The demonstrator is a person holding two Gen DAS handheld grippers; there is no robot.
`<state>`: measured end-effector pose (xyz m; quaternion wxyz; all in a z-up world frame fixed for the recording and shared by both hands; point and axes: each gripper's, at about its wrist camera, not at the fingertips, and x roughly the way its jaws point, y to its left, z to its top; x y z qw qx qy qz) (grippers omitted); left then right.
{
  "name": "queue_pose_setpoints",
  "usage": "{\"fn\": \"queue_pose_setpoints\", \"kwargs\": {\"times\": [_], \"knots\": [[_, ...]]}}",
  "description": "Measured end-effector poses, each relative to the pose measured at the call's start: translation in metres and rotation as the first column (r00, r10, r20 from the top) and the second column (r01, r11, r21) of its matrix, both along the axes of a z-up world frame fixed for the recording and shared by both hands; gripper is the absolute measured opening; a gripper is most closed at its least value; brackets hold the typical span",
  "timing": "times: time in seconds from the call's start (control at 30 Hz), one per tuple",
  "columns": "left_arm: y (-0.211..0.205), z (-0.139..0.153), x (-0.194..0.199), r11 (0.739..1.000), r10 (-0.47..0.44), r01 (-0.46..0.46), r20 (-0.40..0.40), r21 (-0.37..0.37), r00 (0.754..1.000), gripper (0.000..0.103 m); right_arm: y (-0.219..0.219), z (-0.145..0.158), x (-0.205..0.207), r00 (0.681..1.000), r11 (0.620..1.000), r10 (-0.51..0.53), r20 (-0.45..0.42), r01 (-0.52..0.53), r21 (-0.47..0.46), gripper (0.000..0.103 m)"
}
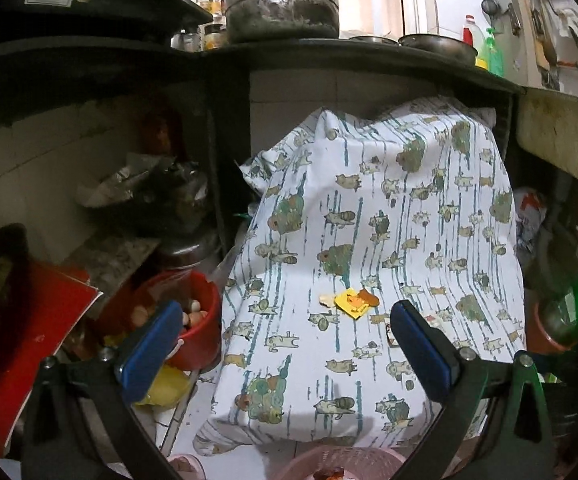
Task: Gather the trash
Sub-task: 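Raise both open tools back over the table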
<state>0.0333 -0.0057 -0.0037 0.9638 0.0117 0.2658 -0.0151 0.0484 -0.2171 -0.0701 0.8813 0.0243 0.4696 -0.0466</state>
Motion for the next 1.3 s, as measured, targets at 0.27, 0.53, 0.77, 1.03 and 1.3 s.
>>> {"fn": "queue_pose_setpoints", "kwargs": {"times": [0.27,0.53,0.77,1.03,1.3], "knots": [[-0.005,0.041,-0.002,0.998,0.007,-0.019,0.169,0.065,0.986,0.103,-0.022,0.059,0.002,0.990,1.000,-0.007,0.141,0.008,-0.006,0.071],[-0.019,0.088,0.023,0.991,-0.131,0.113,0.327,0.072,0.936,0.103,-0.064,0.121,0.059,0.975,0.995,-0.097,0.201,0.093,0.030,0.077],[-0.023,0.066,0.069,0.987,-0.106,0.072,0.254,0.141,0.961,0.103,-0.083,0.091,0.114,0.987,0.995,-0.103,0.126,0.102,0.020,0.077],[-0.010,0.035,0.130,0.993,-0.066,0.060,0.048,0.101,0.997,0.103,-0.085,0.002,0.162,0.986,0.985,-0.081,-0.146,0.101,0.141,0.077],[0.006,0.025,0.157,0.990,0.043,-0.042,-0.006,0.131,0.999,0.103,-0.038,-0.059,0.200,0.940,0.986,-0.010,-0.340,0.066,0.153,0.077]]}}
